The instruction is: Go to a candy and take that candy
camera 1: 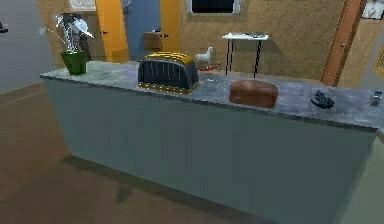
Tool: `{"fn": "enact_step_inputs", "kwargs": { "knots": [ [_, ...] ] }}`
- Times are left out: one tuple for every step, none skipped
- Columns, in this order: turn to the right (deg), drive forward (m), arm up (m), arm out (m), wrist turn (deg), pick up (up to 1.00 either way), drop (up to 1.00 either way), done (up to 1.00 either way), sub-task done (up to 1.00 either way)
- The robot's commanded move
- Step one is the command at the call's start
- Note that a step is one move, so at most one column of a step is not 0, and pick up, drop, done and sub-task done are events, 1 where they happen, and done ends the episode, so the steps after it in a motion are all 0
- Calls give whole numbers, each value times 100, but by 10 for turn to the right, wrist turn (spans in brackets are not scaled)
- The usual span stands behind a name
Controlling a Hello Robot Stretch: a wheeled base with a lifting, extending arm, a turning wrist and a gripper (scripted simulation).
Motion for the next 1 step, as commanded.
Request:
{"fn": "enact_step_inputs", "kwargs": {
  "knots": [
    [0, 0, 0, 0, 0, 0, 0, 100, 0]
  ]
}}
